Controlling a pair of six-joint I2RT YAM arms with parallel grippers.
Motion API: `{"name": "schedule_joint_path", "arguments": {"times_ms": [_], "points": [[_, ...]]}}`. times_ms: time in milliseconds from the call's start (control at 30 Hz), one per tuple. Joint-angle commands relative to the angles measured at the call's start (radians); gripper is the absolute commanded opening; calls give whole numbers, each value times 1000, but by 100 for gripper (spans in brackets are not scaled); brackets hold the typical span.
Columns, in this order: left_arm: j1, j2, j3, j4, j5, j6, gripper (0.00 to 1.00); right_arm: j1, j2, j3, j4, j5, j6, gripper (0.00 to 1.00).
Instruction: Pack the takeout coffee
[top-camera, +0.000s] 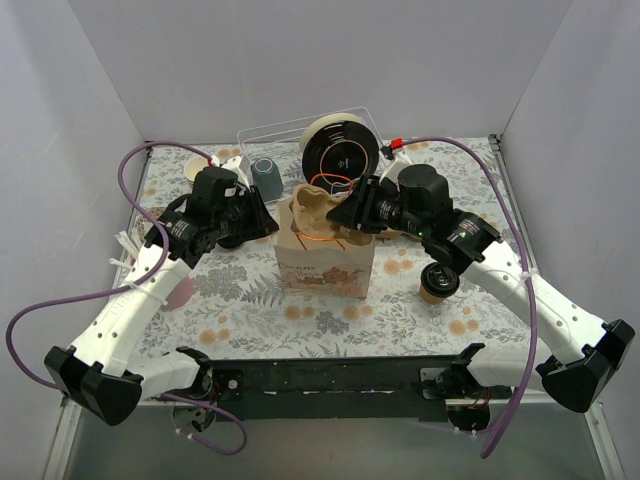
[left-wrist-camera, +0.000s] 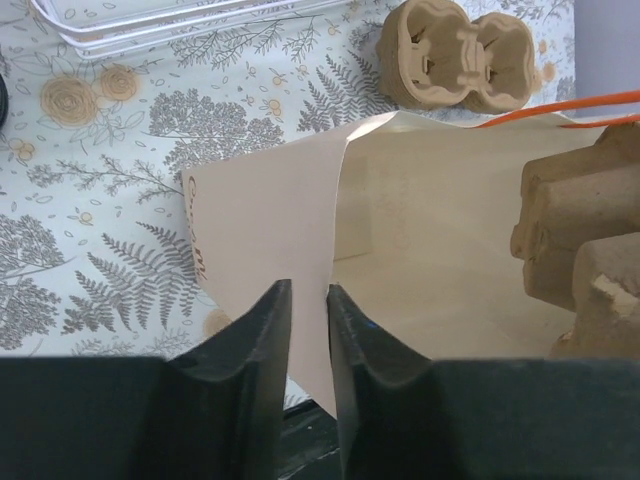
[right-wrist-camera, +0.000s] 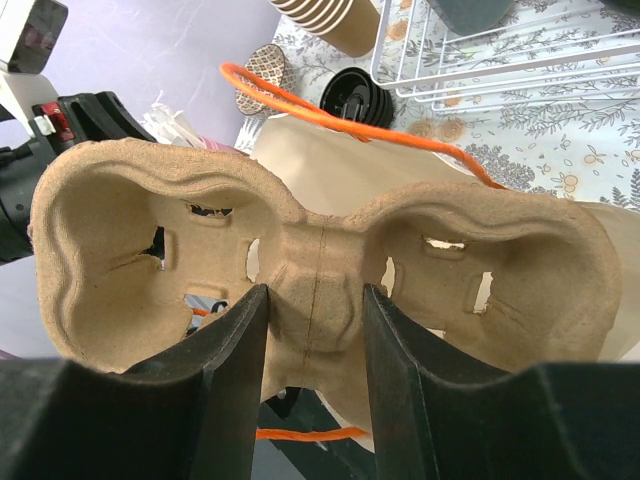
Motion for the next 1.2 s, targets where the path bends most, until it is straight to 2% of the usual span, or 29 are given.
{"name": "schedule_joint_path", "arguments": {"times_ms": [0, 67, 167, 400, 933, 1167], "points": [[2, -32, 26, -35, -12, 10, 17, -2, -10, -2, -4, 27, -14, 30], [2, -41, 24, -41, -2, 7, 8, -2, -2, 1, -9, 39, -8, 30], [2, -55, 21, -49, 22, -4, 0, 0, 26, 32, -44, 59, -5, 29], [2, -75, 4, -26, 68, -42, 0, 45, 130, 156, -157, 117, -48, 28], [2, -134, -60, -15, 39, -145, 0, 231, 392, 533, -607, 452, -91, 27], [2, -160, -69, -40, 11, -188, 0, 253, 374, 454, -523, 424, -59, 27]]}}
